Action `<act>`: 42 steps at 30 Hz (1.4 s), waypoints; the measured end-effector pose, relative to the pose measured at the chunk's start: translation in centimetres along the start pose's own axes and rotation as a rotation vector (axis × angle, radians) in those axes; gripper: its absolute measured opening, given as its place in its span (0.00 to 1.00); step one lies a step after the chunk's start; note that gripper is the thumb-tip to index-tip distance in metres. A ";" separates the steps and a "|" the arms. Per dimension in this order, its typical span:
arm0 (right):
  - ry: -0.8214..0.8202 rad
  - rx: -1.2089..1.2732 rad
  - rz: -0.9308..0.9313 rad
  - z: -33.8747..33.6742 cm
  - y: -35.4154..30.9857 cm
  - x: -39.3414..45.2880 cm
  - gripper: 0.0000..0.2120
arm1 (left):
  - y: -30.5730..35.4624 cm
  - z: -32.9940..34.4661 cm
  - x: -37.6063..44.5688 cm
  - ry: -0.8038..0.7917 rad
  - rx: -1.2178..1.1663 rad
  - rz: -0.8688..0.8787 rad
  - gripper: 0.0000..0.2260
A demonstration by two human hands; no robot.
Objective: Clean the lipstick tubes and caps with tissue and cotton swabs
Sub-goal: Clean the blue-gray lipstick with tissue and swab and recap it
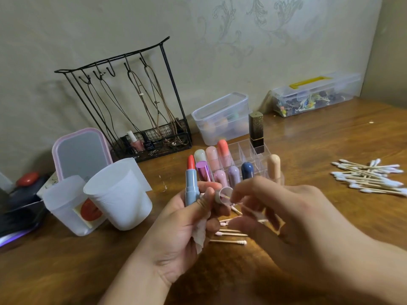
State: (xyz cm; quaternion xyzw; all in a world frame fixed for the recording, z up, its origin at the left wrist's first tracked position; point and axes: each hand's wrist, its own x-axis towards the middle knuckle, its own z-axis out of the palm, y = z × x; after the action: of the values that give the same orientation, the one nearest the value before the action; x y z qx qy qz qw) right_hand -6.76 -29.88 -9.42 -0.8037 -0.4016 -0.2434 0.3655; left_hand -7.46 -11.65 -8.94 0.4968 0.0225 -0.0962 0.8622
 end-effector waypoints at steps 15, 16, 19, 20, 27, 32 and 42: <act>0.143 -0.018 -0.101 0.1 0.6 0.0 0.07 | 0.0 1.3 -0.9 0.076 -0.026 -0.030 0.07; 0.162 -0.008 -0.106 0.0 0.6 0.1 0.06 | 0.0 1.4 -0.9 0.076 -0.029 -0.036 0.08; 0.195 -0.071 -0.141 0.0 0.6 0.3 0.04 | 0.1 1.6 -0.9 0.066 -0.014 -0.034 0.08; 0.200 -0.116 -0.155 0.0 0.6 0.3 0.04 | 0.1 1.6 -0.9 0.066 -0.005 -0.036 0.07; 0.141 -0.102 -0.139 0.1 0.6 0.4 0.05 | 0.2 1.5 -0.9 0.096 -0.027 -0.051 0.06; 0.156 -0.196 -0.190 -0.1 0.7 0.6 0.05 | 0.2 1.5 -0.8 0.094 -0.042 -0.067 0.06; 0.153 -0.143 -0.178 -0.3 0.3 0.5 0.09 | 0.2 1.7 -0.9 0.096 0.000 -0.063 0.06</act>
State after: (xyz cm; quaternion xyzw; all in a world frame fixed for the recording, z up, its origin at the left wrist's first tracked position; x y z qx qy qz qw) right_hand -6.24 -30.03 -9.00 -0.7680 -0.4239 -0.3632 0.3138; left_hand -8.40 -12.89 -7.77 0.5000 0.0797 -0.0992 0.8566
